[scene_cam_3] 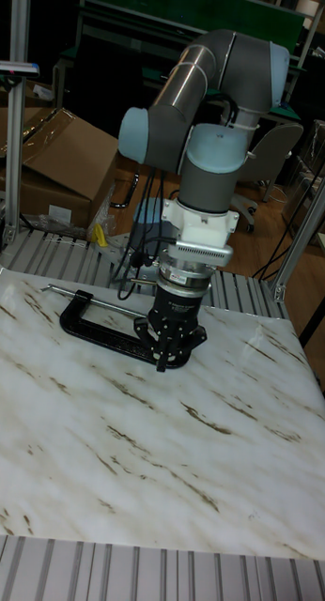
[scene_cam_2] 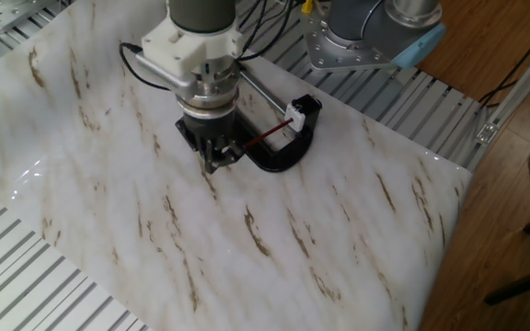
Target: Insert the pencil into the pencil sharpener
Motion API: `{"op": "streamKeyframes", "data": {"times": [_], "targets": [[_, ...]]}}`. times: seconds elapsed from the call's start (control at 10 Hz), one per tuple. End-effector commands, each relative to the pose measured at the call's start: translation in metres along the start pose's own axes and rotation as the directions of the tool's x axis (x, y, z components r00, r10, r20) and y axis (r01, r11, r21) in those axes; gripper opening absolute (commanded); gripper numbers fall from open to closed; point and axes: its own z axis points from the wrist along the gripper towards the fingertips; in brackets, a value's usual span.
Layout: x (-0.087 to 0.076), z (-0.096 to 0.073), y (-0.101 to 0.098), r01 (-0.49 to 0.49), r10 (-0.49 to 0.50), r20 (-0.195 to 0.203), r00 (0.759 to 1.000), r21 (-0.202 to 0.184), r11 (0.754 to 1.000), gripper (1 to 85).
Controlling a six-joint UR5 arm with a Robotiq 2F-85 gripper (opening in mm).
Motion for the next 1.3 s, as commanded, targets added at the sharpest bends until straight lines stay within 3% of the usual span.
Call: {"op": "streamKeyframes", "data": {"times": [0.0,0.2,0.5,0.7,0.8,1.0,1.2], "targets": [[0.014,-0.016,0.004,0.015,-0.017,-0.046,0.999,-0.031,0.999,1.0],[0.033,-0.052,0.001,0.002,-0.003,-0.072,0.997,-0.014,1.000,1.0],[0.046,-0.079,-0.002,-0.003,0.006,-0.081,0.997,0.028,1.000,1.0],[0.042,-0.078,-0.001,-0.031,0.033,-0.067,0.997,0.030,0.999,1.0],[0.041,-0.078,-0.006,-0.060,0.063,-0.061,0.996,0.051,0.997,1.0],[0.028,-0.078,-0.008,-0.131,0.131,-0.006,0.991,0.056,0.990,1.0],[0.018,-0.078,-0.008,-0.124,0.123,0.033,0.992,0.052,0.991,1.0]]}}
